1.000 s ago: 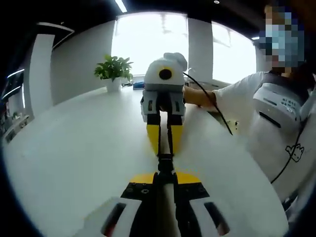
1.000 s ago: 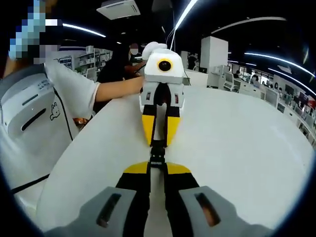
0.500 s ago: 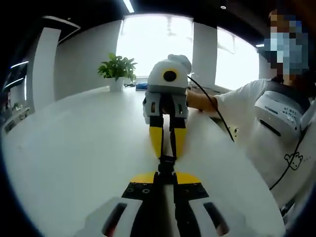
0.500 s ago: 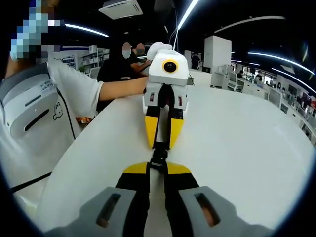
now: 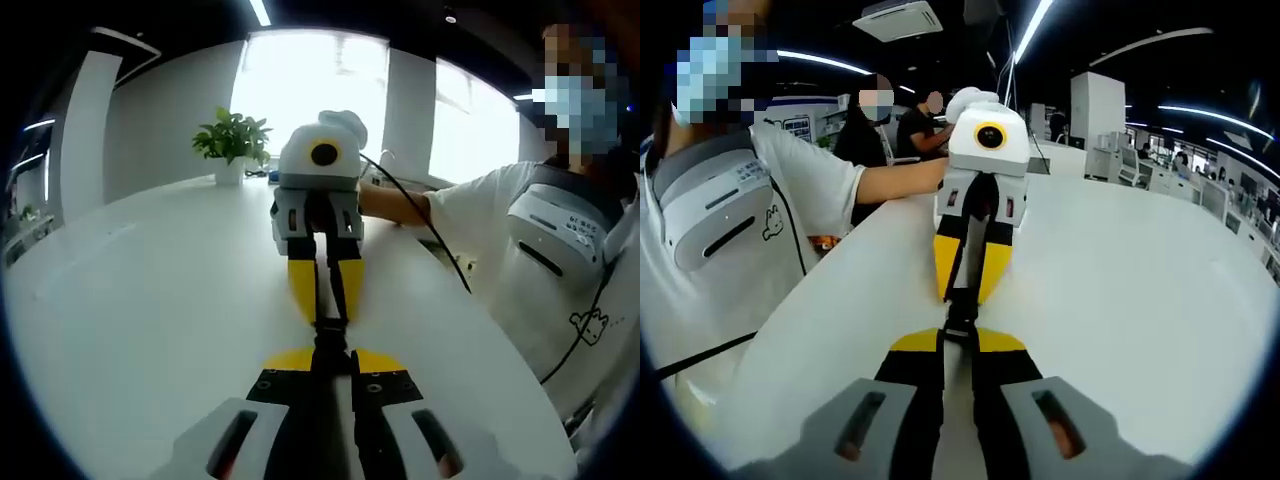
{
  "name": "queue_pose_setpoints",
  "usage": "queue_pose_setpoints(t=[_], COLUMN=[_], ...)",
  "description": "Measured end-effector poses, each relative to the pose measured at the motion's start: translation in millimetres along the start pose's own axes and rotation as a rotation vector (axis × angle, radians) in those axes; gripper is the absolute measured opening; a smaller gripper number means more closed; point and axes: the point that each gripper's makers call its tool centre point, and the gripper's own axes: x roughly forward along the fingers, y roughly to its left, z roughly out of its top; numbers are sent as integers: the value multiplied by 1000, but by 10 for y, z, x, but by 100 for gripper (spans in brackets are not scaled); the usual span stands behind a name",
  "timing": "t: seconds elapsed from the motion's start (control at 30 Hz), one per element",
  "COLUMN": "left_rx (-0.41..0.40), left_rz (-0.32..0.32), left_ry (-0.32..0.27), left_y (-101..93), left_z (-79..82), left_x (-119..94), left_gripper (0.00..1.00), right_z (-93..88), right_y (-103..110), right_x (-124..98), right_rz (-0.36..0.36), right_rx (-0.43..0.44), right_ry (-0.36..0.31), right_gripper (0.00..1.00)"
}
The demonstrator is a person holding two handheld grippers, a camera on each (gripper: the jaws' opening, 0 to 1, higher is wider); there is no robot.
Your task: Snap the two parts of the plastic buckle together until the buckle closes and remains connected.
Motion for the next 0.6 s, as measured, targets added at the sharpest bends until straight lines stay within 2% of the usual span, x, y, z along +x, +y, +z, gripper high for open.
queue_pose_setpoints(t=[0.2,0.23,0.3,0.37,0.47,0.6], left_rx=[20,59,41,-15,10,14], left_rz=[0,37,61,73,78,102], left_ry=[6,18,1,-32,-21,-26], left_y=[-10,35,24,61,85,132], left_z=[-4,-14,-18,-2,-8,1], left_x=[0,-23,-32,-37,-54,-52], left_gripper=[10,11,11,12,12,19], right_z=[6,0,-6,-10,-5,-8], right_y=[6,-38,-30,-47,-37,-26], right_x=[5,-1,-9,-13,-3,10], right_rz=[25,-10,-9,-32,-48,-56], right_rx=[-17,-6,13,25,29,-5], right_ry=[-2,2,-6,-9,-6,11], right_gripper=[7,7,7,7,8,9])
